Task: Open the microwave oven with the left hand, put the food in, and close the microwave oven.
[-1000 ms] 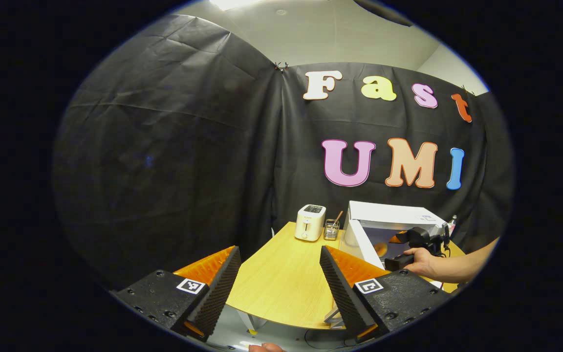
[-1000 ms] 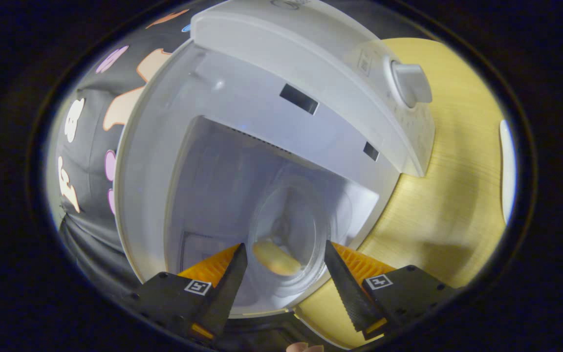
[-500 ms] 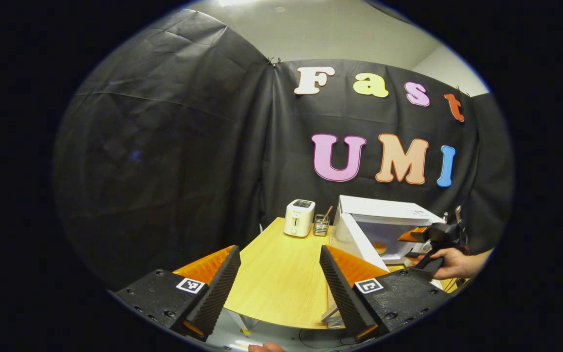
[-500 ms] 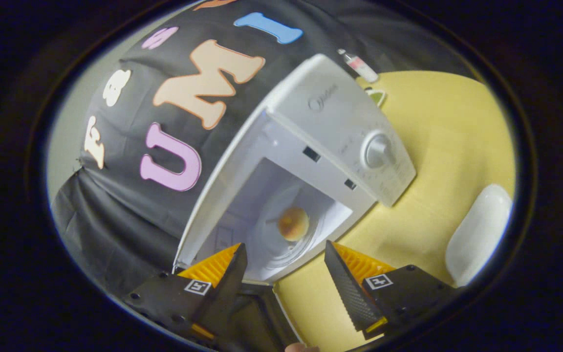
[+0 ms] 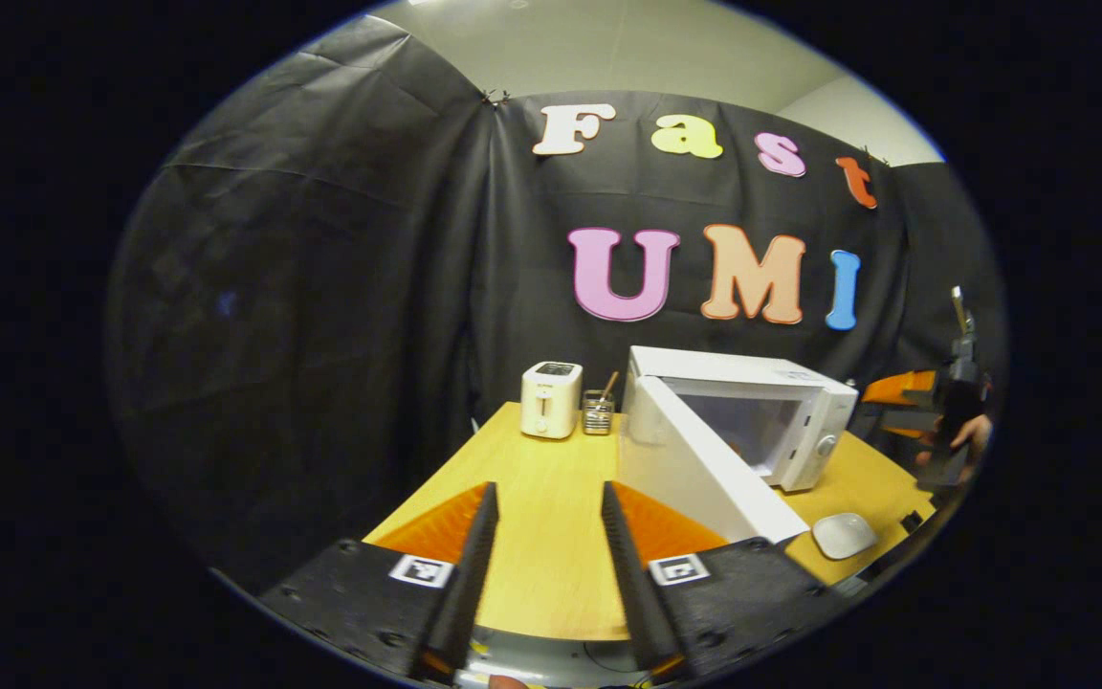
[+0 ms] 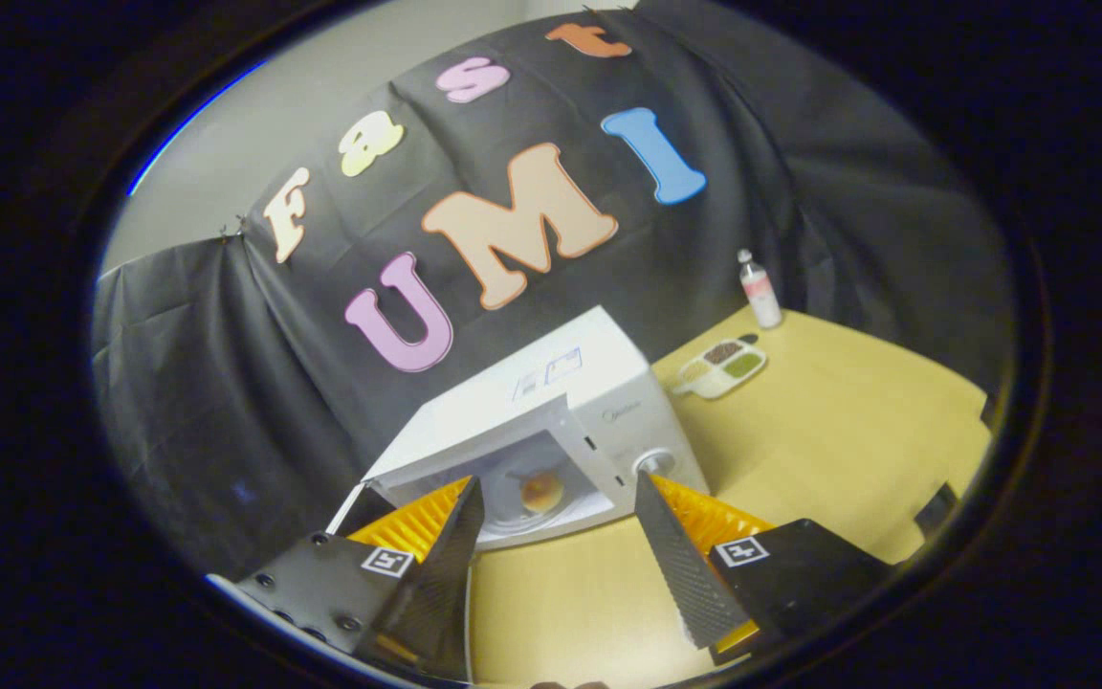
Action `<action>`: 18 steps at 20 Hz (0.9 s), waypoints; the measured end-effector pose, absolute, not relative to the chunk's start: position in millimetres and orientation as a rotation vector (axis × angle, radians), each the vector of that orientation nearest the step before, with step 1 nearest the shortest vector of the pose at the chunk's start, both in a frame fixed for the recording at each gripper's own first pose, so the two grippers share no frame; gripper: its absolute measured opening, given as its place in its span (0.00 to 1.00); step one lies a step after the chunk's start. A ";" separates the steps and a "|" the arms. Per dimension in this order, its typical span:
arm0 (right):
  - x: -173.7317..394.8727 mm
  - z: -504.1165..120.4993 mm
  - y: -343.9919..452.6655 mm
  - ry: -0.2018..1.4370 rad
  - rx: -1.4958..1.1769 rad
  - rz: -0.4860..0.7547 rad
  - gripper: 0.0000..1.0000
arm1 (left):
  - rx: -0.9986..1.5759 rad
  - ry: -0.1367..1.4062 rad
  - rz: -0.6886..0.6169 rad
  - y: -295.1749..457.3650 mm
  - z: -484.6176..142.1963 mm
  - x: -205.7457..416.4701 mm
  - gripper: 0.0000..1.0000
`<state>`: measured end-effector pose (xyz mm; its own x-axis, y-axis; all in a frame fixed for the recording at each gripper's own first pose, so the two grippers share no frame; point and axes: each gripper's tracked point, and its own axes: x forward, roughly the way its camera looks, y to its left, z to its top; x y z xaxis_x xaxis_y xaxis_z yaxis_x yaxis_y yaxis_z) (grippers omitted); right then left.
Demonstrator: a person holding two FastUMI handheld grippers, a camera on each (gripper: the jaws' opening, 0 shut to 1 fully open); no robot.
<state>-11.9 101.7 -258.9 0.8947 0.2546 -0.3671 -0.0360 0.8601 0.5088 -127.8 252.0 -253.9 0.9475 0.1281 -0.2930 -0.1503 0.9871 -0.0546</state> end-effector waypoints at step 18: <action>-32.4 -117.6 -17.8 0.152 0.286 0.021 0.87 | 0.007 0.382 -0.251 114.3 -300.2 -99.3 0.01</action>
